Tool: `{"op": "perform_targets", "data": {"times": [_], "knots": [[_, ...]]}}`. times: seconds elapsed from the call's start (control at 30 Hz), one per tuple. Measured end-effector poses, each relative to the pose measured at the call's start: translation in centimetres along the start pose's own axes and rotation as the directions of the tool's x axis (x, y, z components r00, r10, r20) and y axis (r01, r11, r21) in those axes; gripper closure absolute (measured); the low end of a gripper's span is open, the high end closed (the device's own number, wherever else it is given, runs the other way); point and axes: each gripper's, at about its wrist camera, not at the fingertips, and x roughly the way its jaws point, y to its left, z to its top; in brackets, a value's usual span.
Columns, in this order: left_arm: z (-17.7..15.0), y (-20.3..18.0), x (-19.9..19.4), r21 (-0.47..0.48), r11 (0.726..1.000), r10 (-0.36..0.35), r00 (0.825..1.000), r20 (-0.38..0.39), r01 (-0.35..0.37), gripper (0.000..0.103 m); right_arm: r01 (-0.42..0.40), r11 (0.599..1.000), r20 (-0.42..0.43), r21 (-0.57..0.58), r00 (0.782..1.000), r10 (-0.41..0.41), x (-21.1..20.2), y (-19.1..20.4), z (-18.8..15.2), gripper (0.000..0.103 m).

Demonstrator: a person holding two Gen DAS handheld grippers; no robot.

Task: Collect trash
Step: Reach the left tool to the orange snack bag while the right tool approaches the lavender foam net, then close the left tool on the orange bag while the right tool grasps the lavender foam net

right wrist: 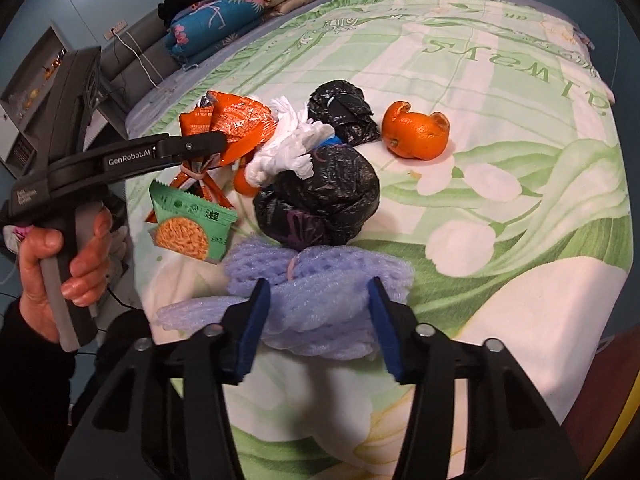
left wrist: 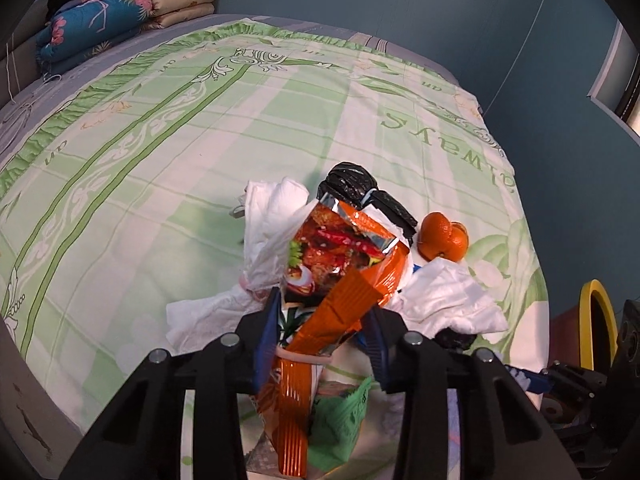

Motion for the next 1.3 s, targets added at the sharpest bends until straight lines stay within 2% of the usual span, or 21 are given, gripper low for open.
{"op": "perform_targets", "data": {"times": [0.1,0.27,0.5,0.87,1.17,1.3], "knots": [[-0.3,0.0,-1.1,-0.016,1.0,-0.019,1.0,0.024,0.019,0.067,-0.038,0.999,0.014,0.015,0.999,0.038,-0.4,0.0,-0.1,0.075],[-1.0,0.7,-3.0,-0.062,0.997,-0.033,0.997,0.066,0.037,0.067,-0.067,0.998,0.024,0.01,0.998,0.066,-0.9,0.5,-0.4,0.08],[-1.7,1.5,-5.8,-0.116,0.992,-0.036,0.991,0.128,0.051,0.067,-0.077,0.997,0.079,-0.019,0.994,0.079,-3.2,1.8,-0.3,0.081],[-3.1,0.4,-10.8,-0.123,0.99,-0.046,0.974,0.222,0.075,0.067,-0.019,0.999,0.242,-0.05,0.97,0.03,-9.3,2.0,0.0,0.081],[-3.8,-1.6,-13.4,-0.102,0.991,-0.053,0.963,0.264,0.083,0.066,-0.014,0.998,0.299,-0.058,0.954,0.031,-12.4,1.7,-0.8,0.081],[-4.1,-2.1,-14.1,-0.091,0.992,-0.058,0.961,0.27,0.085,0.066,-0.022,0.999,0.297,-0.047,0.954,0.035,-12.9,1.2,-1.1,0.081]]}}
